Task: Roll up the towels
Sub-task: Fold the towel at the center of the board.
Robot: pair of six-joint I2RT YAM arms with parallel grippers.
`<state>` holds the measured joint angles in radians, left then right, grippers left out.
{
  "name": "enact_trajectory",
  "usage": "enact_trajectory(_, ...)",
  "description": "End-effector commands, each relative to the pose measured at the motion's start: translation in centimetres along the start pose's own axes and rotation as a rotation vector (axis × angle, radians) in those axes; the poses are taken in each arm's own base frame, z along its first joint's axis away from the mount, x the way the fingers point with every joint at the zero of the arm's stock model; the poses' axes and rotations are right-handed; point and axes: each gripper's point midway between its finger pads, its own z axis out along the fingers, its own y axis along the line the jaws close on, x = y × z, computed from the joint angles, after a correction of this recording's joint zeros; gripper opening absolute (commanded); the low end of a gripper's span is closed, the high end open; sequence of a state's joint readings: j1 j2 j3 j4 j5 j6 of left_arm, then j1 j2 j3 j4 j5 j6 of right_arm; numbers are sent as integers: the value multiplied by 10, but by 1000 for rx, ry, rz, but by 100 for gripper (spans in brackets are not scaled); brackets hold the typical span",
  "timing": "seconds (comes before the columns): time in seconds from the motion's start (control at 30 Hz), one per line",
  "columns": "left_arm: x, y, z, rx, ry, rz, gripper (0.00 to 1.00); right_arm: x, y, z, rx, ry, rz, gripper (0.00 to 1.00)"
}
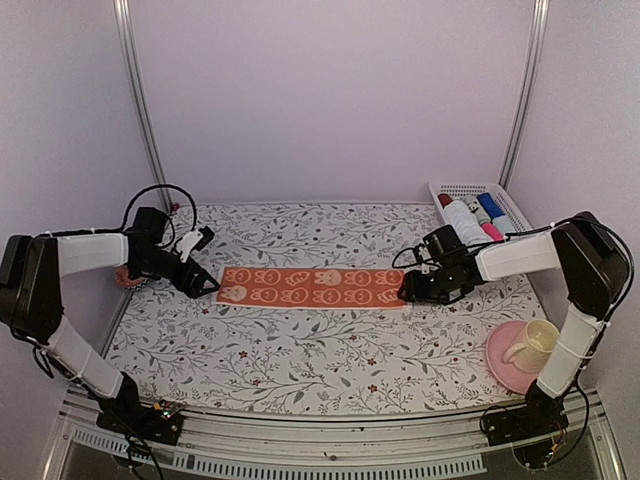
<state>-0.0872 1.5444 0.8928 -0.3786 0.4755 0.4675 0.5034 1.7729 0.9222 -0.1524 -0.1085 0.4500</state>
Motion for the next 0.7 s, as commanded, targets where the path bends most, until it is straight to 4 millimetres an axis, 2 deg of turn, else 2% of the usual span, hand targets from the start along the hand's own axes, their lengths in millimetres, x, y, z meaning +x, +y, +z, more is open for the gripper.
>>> enact_trajectory(0.0,-10,0,-18,-26,-74,35,97,9,-1,20,23,31,27,56)
enact_trajectory(0.17,-14,1,-25,-61,-100,49,97,18,2,38,94,66,22,52)
enact_trajectory(0.23,-16,2,-29,-82,-112,57,97,23,0,44,128,82,17,48)
enact_trajectory(0.33,-17,4,-33,-106,-126,68,97,28,-1,49,154,93,22,36)
enact_trajectory(0.4,-19,3,-35,-112,-136,71,97,30,-5,50,174,96,27,22)
enact_trajectory(0.47,-20,3,-38,-118,-143,74,97,29,-7,49,190,87,28,6)
enact_trajectory(0.5,-21,3,-38,-120,-146,76,97,27,-8,47,198,79,28,4)
enact_trajectory(0.67,-20,3,-39,-124,-147,78,97,6,-10,18,216,17,20,2)
